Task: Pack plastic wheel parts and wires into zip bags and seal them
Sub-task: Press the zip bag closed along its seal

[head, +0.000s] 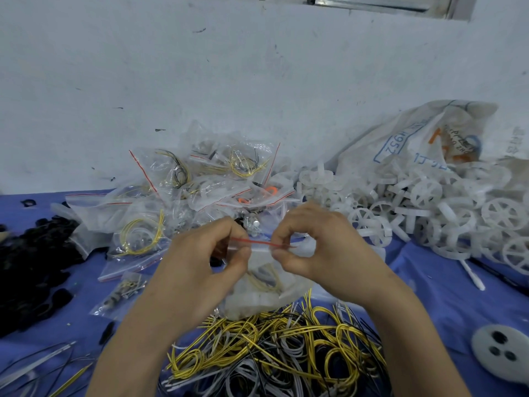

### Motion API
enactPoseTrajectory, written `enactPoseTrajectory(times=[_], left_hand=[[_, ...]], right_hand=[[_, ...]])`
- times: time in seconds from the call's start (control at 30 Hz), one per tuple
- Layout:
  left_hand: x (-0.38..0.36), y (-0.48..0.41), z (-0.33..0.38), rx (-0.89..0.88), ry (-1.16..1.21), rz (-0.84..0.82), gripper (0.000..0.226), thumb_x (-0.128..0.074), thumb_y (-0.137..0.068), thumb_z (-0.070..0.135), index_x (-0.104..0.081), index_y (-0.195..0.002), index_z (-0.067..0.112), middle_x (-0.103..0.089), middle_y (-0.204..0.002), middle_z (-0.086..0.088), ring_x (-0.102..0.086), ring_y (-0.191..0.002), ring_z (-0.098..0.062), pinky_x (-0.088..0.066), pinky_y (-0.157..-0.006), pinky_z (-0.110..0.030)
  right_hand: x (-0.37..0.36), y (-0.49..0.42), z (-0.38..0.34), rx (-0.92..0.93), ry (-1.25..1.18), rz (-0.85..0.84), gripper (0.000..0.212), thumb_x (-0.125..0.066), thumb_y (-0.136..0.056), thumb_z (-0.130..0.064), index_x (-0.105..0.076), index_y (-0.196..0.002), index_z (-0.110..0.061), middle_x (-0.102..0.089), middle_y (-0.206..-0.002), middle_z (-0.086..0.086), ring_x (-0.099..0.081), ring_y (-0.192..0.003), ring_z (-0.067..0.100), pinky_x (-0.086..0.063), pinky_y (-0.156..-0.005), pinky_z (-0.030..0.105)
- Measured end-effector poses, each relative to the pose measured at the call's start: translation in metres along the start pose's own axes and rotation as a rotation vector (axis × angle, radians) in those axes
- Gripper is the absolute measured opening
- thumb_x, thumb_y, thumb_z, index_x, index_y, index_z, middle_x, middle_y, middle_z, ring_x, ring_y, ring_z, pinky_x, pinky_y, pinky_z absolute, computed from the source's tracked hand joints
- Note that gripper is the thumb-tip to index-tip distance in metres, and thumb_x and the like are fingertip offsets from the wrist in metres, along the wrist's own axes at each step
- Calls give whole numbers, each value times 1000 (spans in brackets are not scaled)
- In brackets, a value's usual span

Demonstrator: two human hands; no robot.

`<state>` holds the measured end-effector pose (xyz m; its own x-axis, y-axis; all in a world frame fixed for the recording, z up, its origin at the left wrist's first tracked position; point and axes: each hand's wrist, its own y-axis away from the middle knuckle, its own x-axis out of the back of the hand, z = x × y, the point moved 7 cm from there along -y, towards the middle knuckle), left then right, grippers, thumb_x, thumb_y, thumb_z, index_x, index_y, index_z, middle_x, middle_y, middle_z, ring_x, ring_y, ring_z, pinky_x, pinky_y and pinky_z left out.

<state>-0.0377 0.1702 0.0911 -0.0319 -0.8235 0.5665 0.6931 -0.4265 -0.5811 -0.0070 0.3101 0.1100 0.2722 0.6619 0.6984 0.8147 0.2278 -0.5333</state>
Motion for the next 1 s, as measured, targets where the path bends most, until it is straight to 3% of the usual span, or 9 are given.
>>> enactPoseTrajectory(times=[0.2,0.43,0.6,0.8,0.93,1.0], left_hand=[[-5,-1,7,-37,13,-7,9,-62,-78,33,-61,-70,29,-62,-75,9,-58,-74,-12,-42,-65,-22],[-7,-1,7,-51,73,-41,13,-59,-74,41,-65,-70,30,-64,-72,9,-61,-72,-8,-42,-62,-12],[-3,-1,9,-55,31,-3,9,-63,-77,26,-61,-68,28,-62,-73,10,-59,-72,-7,-40,-63,-11],[-8,-1,13,-72,28,-52,5,-65,-75,25,-64,-69,24,-63,-74,11,-62,-74,-7,-41,-66,-8],[-4,-1,11,-58,19,-28,7,-64,-75,27,-62,-68,27,-63,-74,10,-62,-73,-9,-45,-66,-15],[-5,-2,12,-62,4,-37,6,-63,-75,28,-62,-69,28,-63,-75,12,-61,-73,-7,-44,-66,-14]], right_hand=[[-2,1,2,-31,-59,-39,21,-72,-78,-11,-60,-71,-27,-59,-72,-17,-52,-85,9,-42,-83,35],[-7,-1,-6,37,-34,-35,11,-74,-76,-8,-65,-72,-13,-62,-74,-5,-51,-81,10,-41,-78,31],[0,2,2,-8,-41,-51,12,-75,-76,-12,-65,-72,-18,-60,-74,-12,-50,-84,10,-40,-80,30],[-4,1,-5,62,-18,-32,10,-76,-74,-8,-68,-72,-13,-61,-74,-5,-50,-81,9,-40,-77,24],[2,2,4,0,-17,-34,19,-75,-76,-10,-63,-71,-25,-58,-73,-16,-50,-89,9,-40,-81,23],[1,1,2,17,18,-21,15,-74,-77,-11,-65,-72,-21,-55,-74,-18,-50,-90,8,-38,-80,17]])
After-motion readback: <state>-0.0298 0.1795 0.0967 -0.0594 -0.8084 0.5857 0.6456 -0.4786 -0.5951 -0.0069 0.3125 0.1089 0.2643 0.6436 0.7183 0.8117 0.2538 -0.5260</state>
